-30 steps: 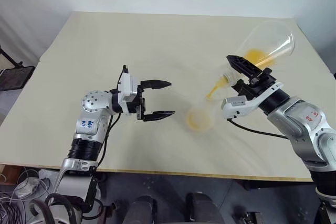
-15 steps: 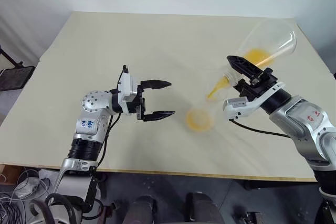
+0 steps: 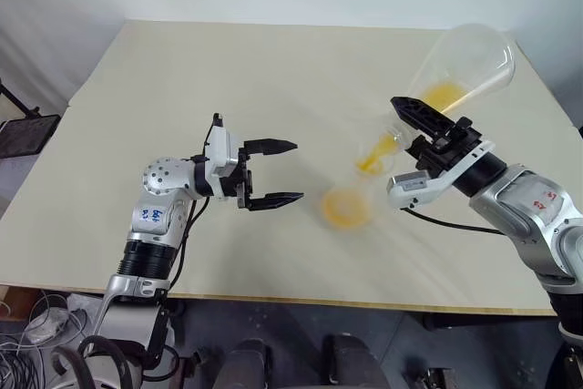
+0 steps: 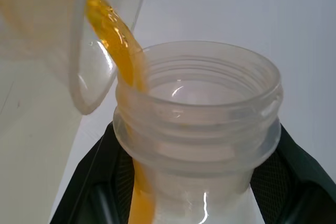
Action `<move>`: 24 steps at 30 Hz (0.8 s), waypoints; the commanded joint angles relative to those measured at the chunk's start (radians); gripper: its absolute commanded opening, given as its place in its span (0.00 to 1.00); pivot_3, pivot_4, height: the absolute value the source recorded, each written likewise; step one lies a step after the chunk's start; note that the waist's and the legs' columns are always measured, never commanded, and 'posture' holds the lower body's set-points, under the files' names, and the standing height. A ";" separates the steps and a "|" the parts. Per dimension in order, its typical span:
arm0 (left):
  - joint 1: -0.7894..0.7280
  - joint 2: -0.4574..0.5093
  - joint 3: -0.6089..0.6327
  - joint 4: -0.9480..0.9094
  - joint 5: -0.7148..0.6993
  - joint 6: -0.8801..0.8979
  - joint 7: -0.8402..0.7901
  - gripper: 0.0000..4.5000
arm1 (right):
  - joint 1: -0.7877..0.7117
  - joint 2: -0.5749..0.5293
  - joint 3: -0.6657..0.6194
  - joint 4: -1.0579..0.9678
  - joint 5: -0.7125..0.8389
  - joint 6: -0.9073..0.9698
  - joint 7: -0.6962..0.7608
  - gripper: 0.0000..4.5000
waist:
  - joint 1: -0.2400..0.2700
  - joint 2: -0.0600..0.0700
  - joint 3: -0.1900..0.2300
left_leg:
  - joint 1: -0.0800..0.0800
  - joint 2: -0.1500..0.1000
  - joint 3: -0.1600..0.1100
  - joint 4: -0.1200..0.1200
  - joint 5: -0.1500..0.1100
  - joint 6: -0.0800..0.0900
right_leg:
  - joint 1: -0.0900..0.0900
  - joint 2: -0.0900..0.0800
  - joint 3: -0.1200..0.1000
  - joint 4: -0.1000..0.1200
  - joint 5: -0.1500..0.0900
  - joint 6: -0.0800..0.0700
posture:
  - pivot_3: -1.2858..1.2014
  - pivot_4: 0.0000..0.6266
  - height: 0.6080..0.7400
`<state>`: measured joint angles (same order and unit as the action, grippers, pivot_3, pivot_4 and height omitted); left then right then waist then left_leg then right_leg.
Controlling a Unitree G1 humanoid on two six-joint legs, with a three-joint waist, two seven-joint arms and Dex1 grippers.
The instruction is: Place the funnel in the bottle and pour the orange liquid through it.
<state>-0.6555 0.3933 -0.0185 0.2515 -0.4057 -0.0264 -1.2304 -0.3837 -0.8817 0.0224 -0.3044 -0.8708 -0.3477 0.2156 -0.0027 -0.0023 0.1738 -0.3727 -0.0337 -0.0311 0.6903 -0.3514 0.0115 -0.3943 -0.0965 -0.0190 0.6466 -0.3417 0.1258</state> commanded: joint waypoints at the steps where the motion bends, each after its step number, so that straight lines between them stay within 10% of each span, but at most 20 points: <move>1: 0.005 -0.002 0.009 -0.035 -0.014 -0.003 0.011 1.00 | -0.021 -0.022 -0.046 -0.008 -0.006 -0.007 -0.026 0.55 | 0.000 0.000 0.000 | 0.000 0.000 0.000 0.000 0.000 0.000 | 0.000 0.000 0.000 0.000 0.000 0.000 | 0.52 0.24 1.00; 24: 0.006 -0.003 0.009 -0.039 -0.016 -0.005 0.015 1.00 | -0.029 -0.035 -0.043 -0.001 -0.033 -0.048 -0.056 0.55 | -0.001 0.000 0.000 | 0.000 0.000 0.000 0.000 0.000 0.000 | 0.000 0.000 0.000 0.000 0.000 0.000 | 0.52 0.24 1.00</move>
<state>-0.6524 0.3932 -0.0185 0.2479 -0.4058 -0.0263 -1.2225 -0.4022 -0.8955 0.0224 -0.2852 -0.9047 -0.3930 0.1818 -0.0032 -0.0023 0.1738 -0.3727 -0.0336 -0.0310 0.6903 -0.3514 0.0115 -0.3943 -0.0963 -0.0190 0.6467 -0.3418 0.1258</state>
